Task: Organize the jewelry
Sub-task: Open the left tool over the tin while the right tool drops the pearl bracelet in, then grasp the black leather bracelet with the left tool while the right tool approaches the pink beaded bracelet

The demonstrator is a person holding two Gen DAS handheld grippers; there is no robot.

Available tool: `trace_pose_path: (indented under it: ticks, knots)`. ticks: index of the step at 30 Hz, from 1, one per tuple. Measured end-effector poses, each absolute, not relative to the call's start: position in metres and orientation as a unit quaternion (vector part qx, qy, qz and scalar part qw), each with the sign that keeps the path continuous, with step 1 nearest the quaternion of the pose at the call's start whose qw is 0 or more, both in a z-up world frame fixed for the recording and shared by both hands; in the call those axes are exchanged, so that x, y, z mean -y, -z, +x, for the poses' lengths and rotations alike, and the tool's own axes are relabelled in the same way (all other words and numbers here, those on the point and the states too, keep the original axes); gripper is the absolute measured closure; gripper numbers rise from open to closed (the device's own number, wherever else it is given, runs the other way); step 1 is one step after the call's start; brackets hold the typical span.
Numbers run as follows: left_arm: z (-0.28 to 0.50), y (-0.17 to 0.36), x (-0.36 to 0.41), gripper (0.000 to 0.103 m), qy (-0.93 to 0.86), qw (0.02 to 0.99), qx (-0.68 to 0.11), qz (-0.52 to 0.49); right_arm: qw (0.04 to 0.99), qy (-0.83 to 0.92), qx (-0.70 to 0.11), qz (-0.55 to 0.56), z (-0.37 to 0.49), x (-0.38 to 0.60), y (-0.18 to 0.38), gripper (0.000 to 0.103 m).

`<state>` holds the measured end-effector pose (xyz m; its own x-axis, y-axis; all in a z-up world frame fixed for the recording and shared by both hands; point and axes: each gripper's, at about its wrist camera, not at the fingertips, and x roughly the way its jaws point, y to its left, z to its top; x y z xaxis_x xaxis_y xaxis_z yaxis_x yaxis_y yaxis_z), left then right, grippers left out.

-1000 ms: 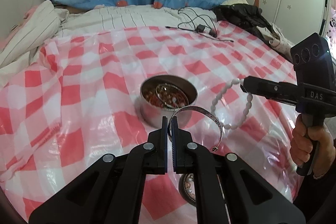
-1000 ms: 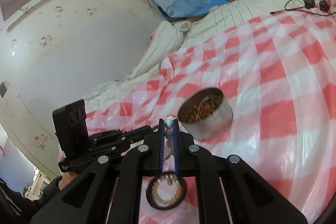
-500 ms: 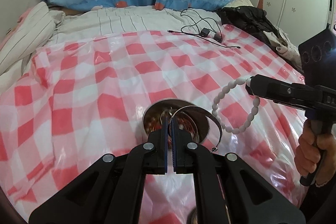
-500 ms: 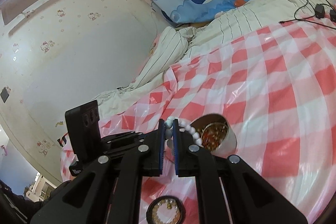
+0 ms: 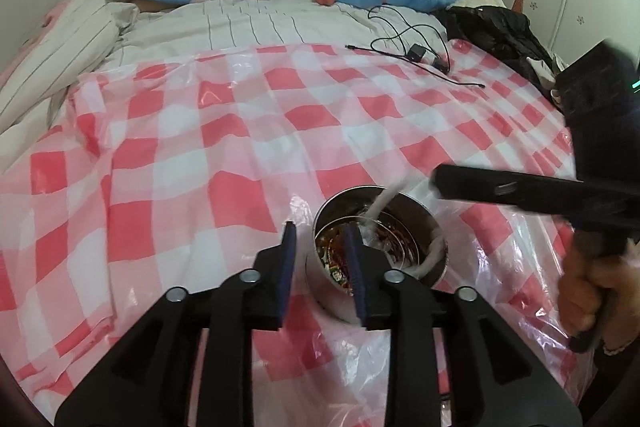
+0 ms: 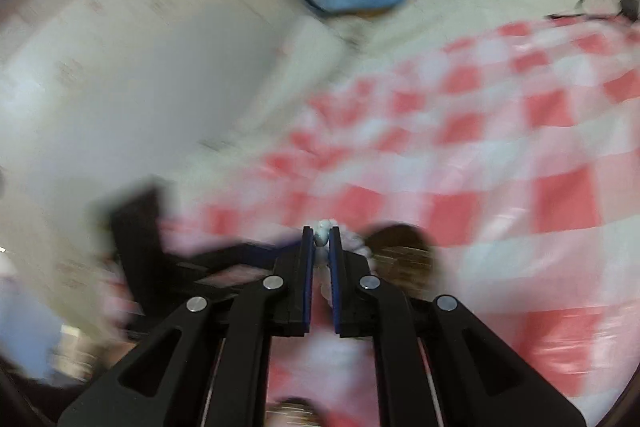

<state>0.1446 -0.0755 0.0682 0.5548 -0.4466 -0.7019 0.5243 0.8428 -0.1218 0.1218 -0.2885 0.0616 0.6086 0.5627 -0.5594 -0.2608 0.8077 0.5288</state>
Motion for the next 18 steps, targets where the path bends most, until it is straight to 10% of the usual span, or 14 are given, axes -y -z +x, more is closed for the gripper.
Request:
trace_pose_path:
  ticks: [18]
  knots:
    - [0.019, -0.033, 0.057, 0.067, 0.313, 0.848, -0.417, 0.093, 0.874, -0.195, -0.396, 0.203, -0.024, 0.303, -0.036, 0.061]
